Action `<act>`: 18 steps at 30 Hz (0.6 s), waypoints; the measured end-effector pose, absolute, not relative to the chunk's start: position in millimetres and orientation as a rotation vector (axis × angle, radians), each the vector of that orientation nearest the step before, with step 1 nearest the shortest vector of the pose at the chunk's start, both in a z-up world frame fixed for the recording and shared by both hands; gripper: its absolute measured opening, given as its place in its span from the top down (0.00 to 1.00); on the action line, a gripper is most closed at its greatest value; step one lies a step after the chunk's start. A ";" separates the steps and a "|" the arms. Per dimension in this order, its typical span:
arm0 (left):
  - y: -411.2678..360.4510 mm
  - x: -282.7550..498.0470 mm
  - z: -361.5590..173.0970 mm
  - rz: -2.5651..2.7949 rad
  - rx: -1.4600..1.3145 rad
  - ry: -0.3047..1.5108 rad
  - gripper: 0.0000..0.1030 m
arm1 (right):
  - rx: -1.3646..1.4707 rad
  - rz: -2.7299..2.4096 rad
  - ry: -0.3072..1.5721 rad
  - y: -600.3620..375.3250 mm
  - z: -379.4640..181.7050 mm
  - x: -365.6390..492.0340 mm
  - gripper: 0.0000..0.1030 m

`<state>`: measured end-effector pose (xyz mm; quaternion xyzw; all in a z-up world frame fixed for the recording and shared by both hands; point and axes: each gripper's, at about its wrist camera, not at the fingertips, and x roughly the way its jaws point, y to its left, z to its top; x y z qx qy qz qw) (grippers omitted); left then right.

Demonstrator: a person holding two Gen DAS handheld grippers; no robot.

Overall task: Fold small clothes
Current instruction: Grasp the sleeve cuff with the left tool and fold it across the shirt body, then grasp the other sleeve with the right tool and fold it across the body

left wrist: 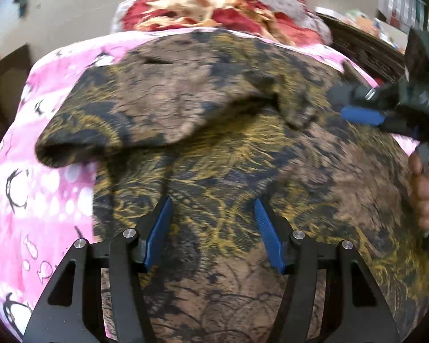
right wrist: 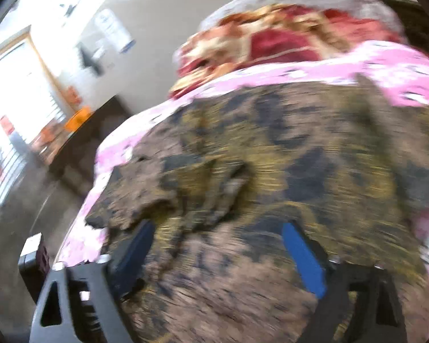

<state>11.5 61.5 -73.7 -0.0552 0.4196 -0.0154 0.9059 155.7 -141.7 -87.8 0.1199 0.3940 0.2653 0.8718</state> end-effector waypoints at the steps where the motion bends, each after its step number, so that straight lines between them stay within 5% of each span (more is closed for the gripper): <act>1: 62.4 15.3 -76.1 -0.023 -0.125 0.871 0.42 | 0.261 0.565 0.854 -133.5 -95.7 163.8 0.37; 8: 68.0 10.4 -75.2 -0.029 -0.165 0.870 0.42 | 0.455 0.533 0.889 -122.1 -129.2 197.4 0.41; 11: 67.5 17.5 -79.4 -0.032 -0.175 0.870 0.42 | 0.510 0.488 0.889 -125.8 -134.2 201.8 0.68; 14: 67.0 20.8 -80.1 -0.032 -0.175 0.873 0.42 | 0.460 0.503 0.895 -120.6 -133.2 201.6 0.84; 18: 66.5 20.1 -79.9 -0.030 -0.172 0.874 0.42 | 0.342 0.530 0.903 -128.0 -113.1 201.0 0.95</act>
